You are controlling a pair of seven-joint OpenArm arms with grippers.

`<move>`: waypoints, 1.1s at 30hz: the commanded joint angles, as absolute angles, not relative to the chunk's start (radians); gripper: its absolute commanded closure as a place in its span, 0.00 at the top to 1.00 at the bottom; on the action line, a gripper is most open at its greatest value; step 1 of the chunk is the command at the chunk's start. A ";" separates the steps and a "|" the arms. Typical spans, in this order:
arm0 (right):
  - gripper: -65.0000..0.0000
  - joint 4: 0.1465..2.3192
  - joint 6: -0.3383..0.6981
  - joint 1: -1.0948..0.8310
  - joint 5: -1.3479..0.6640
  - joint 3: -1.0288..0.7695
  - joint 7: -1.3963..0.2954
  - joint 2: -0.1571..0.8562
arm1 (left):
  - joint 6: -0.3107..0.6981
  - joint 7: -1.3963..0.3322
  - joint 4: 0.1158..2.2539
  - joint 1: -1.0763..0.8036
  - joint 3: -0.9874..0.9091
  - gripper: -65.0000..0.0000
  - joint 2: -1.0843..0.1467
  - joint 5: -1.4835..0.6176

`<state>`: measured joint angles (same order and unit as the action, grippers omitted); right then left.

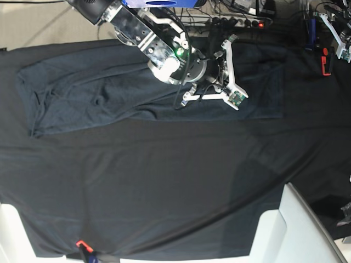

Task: Fold the T-shirt properly
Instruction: 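Carry the grasped fabric with the right gripper toward the left gripper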

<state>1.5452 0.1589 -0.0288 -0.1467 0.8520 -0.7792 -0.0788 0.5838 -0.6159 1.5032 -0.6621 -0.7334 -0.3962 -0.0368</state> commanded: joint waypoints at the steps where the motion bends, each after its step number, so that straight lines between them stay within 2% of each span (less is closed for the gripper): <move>1: 0.01 1.547 0.162 -0.018 -0.151 0.852 -0.760 -0.096 | 0.581 -0.608 1.512 -0.670 -0.745 0.00 -0.414 -0.036; 9: 0.01 1.534 0.162 -0.018 -0.151 0.849 -0.711 -0.096 | 0.581 -0.608 1.512 -0.670 -0.745 0.00 -0.414 -0.036; 11: 0.04 1.534 0.162 -0.018 -0.151 0.852 -0.711 -0.096 | 0.581 -0.608 1.512 -0.670 -0.745 0.00 -0.414 -0.036; 14: 0.20 1.534 0.162 -0.018 -0.151 0.852 -0.705 -0.096 | 0.581 -0.608 1.512 -0.670 -0.745 0.00 -0.412 -0.036; 19: 0.57 1.521 0.156 0.018 -0.148 0.846 -0.699 -0.097 | 0.581 -0.608 1.512 -0.670 -0.745 0.00 -0.410 -0.036; 21: 0.66 1.526 0.156 0.039 -0.147 0.845 -0.699 -0.090 | 0.581 -0.608 1.512 -0.668 -0.745 0.00 -0.410 -0.036; 24: 0.64 1.586 0.154 0.030 -0.148 0.765 -0.700 -0.071 | 0.581 -0.608 1.512 -0.642 -0.745 0.00 -0.398 -0.038; 29: 0.54 1.797 0.160 -0.067 -0.151 0.613 -0.700 -0.001 | 0.581 -0.608 1.511 -0.627 -0.745 0.00 -0.389 -0.042; 31: 0.45 1.802 0.160 -0.077 -0.151 0.610 -0.707 0.018 | 0.581 -0.608 1.511 -0.627 -0.745 0.00 -0.387 -0.058; 33: 0.27 1.762 0.162 -0.081 -0.151 0.611 -0.708 0.027 | 0.581 -0.608 1.515 -0.618 -0.745 0.00 -0.389 -0.085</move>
<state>1.7473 0.1692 -0.0895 -0.1555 0.6117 -0.7242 0.0326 0.5835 -0.6186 1.4990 -0.6132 -0.7341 -0.3695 -0.0830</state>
